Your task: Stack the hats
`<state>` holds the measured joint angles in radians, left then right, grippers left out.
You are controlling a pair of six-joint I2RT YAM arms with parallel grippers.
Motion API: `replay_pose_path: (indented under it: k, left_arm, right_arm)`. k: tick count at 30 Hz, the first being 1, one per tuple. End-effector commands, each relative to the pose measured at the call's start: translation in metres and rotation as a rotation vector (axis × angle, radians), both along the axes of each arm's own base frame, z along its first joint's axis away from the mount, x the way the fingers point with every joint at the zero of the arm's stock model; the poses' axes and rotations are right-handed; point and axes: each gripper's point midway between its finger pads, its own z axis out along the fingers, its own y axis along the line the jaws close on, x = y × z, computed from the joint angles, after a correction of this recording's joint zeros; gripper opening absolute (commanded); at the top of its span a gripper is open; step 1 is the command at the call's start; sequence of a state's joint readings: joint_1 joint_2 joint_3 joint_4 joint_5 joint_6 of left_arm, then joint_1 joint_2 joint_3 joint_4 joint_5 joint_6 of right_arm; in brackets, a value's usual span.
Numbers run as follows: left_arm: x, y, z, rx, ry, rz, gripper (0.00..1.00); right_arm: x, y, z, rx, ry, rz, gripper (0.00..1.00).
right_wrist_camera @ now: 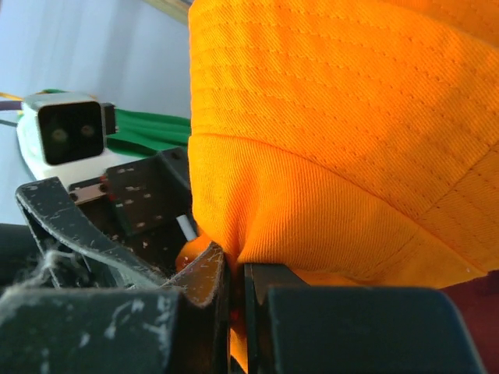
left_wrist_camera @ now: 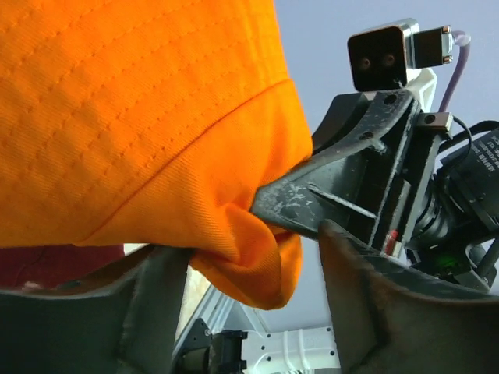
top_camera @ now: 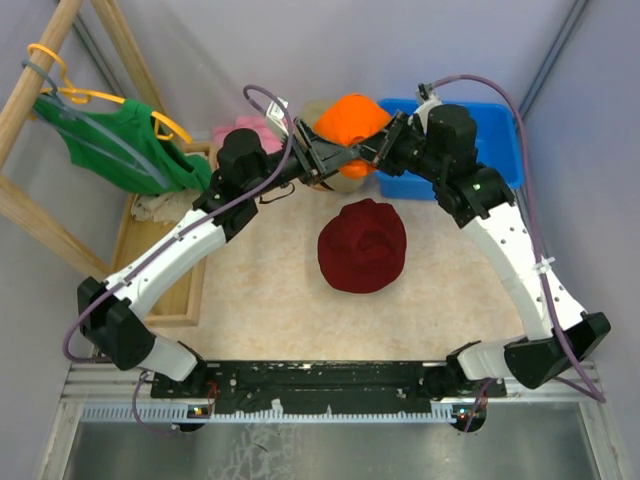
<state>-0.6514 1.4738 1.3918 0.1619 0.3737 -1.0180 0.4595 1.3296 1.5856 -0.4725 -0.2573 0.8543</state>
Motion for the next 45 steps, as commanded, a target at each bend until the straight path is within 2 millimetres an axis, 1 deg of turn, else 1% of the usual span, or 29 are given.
replay_pose_path:
  k: [1, 2, 3, 4, 5, 8, 10, 14, 17, 20, 21, 23, 25, 26, 28, 31, 35, 40, 45]
  left_arm:
    - [-0.006, -0.009, 0.01, -0.027, -0.029, -0.052, 0.56]
    - [-0.006, -0.009, 0.008, -0.024, -0.019, -0.055, 0.44]
    - [-0.006, -0.009, 0.007, -0.023, -0.013, -0.057, 0.37]
    - [-0.005, -0.01, 0.005, -0.018, -0.004, -0.059, 0.31]
    - [-0.005, -0.011, 0.002, -0.011, 0.014, -0.062, 0.25]
    - [-0.002, -0.014, -0.003, 0.002, 0.06, -0.072, 0.2]
    - [0.001, -0.016, -0.004, -0.006, 0.096, -0.076, 0.18]
    - [0.005, -0.019, -0.003, -0.013, 0.141, -0.093, 0.18]
    - [0.006, -0.02, 0.002, -0.031, 0.155, -0.114, 0.17]
    - [0.008, -0.021, 0.004, -0.037, 0.156, -0.117, 0.17]
    - [0.008, -0.021, 0.003, -0.037, 0.157, -0.118, 0.18]
    - [0.009, -0.021, 0.001, -0.035, 0.162, -0.116, 0.18]
    - [0.011, -0.022, -0.002, -0.032, 0.167, -0.116, 0.18]
    - [0.011, -0.022, -0.002, -0.032, 0.17, -0.117, 0.18]
    - [0.012, -0.022, -0.003, -0.032, 0.172, -0.117, 0.18]
    - [0.015, -0.022, -0.005, -0.029, 0.179, -0.11, 0.18]
    - [0.017, -0.021, -0.005, -0.032, 0.18, -0.107, 0.18]
    - [0.017, -0.021, -0.003, -0.036, 0.176, -0.106, 0.18]
    - [0.017, -0.02, 0.002, -0.047, 0.17, -0.103, 0.18]
  right_arm:
    - [0.0, -0.002, 0.027, -0.028, -0.103, -0.008, 0.02]
    - [0.001, -0.006, 0.027, -0.052, -0.113, -0.018, 0.07]
    - [0.001, -0.009, 0.027, -0.077, -0.12, -0.026, 0.13]
    - [0.001, -0.014, 0.027, -0.107, -0.128, -0.039, 0.21]
    - [0.001, -0.017, 0.027, -0.133, -0.138, -0.046, 0.31]
    - [0.0, -0.028, 0.028, -0.205, -0.17, -0.072, 0.52]
    - [-0.001, -0.037, 0.03, -0.253, -0.2, -0.092, 0.61]
    - [-0.007, -0.055, 0.033, -0.374, -0.257, -0.112, 0.71]
    - [-0.011, -0.071, 0.033, -0.469, -0.291, -0.138, 0.73]
    - [-0.016, -0.082, 0.03, -0.531, -0.306, -0.143, 0.7]
    - [-0.017, -0.082, 0.027, -0.544, -0.303, -0.136, 0.68]
    - [-0.02, -0.079, 0.024, -0.54, -0.291, -0.111, 0.62]
    - [-0.024, -0.073, 0.021, -0.512, -0.281, -0.082, 0.52]
    - [-0.027, -0.068, 0.021, -0.492, -0.279, -0.058, 0.5]
    - [-0.032, -0.061, 0.021, -0.462, -0.283, -0.024, 0.49]
    - [-0.039, -0.058, 0.021, -0.441, -0.285, 0.0, 0.43]
    - [-0.045, -0.053, 0.017, -0.428, -0.263, 0.035, 0.43]
    - [-0.049, -0.039, 0.003, -0.377, -0.209, 0.096, 0.41]
    - [-0.046, -0.033, -0.007, -0.369, -0.184, 0.103, 0.43]
